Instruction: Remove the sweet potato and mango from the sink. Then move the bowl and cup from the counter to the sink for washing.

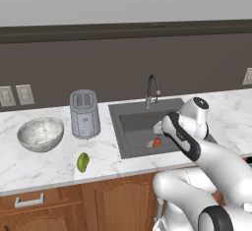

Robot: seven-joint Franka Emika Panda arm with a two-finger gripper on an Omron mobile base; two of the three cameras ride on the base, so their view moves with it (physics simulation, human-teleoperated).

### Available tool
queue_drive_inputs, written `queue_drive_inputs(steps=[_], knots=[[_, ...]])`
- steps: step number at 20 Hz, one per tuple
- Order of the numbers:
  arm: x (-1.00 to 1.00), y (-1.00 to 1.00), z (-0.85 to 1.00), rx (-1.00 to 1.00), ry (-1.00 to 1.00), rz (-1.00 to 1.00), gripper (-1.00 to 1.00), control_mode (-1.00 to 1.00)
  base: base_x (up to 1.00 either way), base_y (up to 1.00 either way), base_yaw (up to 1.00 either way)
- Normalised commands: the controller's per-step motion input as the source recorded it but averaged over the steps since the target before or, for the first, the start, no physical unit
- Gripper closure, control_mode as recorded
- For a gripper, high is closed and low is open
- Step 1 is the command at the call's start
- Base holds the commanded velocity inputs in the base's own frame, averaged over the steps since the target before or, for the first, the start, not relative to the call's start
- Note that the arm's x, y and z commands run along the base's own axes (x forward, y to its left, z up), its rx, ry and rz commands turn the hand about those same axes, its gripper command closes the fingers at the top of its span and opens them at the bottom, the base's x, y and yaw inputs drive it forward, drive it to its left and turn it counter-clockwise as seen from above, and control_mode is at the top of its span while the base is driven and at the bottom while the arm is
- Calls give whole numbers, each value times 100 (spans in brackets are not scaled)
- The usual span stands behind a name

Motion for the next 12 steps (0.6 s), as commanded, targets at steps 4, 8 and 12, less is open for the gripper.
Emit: queue_drive_inputs(steps=[4, 8, 12], knots=[[6, -20, 0, 0, 4, 4, -100, -100, 0, 0, 0], [9, -17, 0, 0, 9, 0, -100, -100, 0, 0, 0], [11, -14, 0, -2, 16, 0, -100, -100, 0, 0, 0]])
